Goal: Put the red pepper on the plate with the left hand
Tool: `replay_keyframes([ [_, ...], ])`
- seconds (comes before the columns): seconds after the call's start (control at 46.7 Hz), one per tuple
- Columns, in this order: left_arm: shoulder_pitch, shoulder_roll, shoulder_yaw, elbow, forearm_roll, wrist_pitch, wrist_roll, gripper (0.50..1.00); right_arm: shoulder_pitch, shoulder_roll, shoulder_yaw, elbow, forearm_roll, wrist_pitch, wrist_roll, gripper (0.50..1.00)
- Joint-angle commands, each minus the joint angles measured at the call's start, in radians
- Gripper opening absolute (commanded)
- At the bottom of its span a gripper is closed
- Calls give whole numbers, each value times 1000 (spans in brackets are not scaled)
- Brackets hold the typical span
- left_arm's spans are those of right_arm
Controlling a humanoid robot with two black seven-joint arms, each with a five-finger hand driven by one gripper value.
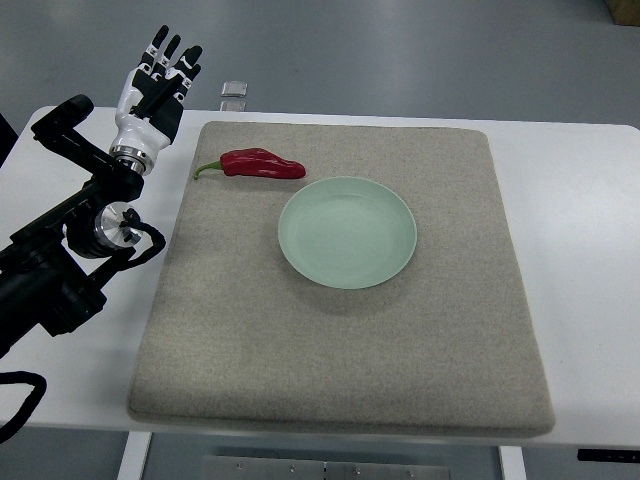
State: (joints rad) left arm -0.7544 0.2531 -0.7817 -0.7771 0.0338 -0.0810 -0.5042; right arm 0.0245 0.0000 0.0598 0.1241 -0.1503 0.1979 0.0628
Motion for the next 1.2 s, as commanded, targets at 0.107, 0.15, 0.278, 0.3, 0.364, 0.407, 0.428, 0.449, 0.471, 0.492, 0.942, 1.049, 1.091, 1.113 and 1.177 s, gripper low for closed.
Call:
replay_keyframes([
  [0.107, 0, 0, 6, -1, 1, 1, 4, 990, 0, 0, 0, 0, 0, 0, 0, 932],
  [0.15, 0, 0, 13, 2, 3, 3, 4, 990, 0, 0, 0, 0, 0, 0, 0, 932],
  [0.278, -9, 2, 55, 9, 8, 13, 10, 988, 0, 0, 0, 0, 0, 0, 0, 932],
  [0.3, -14, 2, 61, 10, 12, 13, 10, 988, 0, 0, 0, 0, 0, 0, 0, 932],
  [0.364, -26, 14, 78, 12, 32, 17, 10, 988, 0, 0, 0, -1, 0, 0, 0, 932],
  [0.407, -31, 21, 82, 15, 54, 20, 10, 988, 0, 0, 0, -1, 0, 0, 0, 932],
  [0.428, -33, 22, 82, 15, 66, 23, 10, 988, 0, 0, 0, 0, 0, 0, 0, 932],
  [0.449, -33, 22, 82, 15, 77, 29, 10, 988, 0, 0, 0, -1, 0, 0, 0, 932],
  [0.471, -36, 23, 82, 15, 90, 35, 12, 988, 0, 0, 0, -1, 0, 0, 0, 932],
  [0.492, -39, 23, 82, 15, 103, 43, 12, 990, 0, 0, 0, -1, 0, 0, 0, 932],
  [0.942, -51, 29, 82, 13, 665, 92, 10, 954, 0, 0, 0, -1, 0, 0, 0, 932],
  [1.049, -66, 45, 84, 13, 819, 90, 10, 941, 0, 0, 0, -1, 0, 0, 0, 932],
  [1.091, -74, 57, 85, 13, 874, 90, 12, 941, 0, 0, 0, 0, 0, 0, 0, 932],
  [1.113, -77, 63, 85, 15, 902, 90, 12, 939, 0, 0, 0, -1, 0, 0, 0, 932],
  [1.177, -82, 80, 85, 15, 975, 90, 22, 932, 0, 0, 0, -1, 0, 0, 0, 932],
])
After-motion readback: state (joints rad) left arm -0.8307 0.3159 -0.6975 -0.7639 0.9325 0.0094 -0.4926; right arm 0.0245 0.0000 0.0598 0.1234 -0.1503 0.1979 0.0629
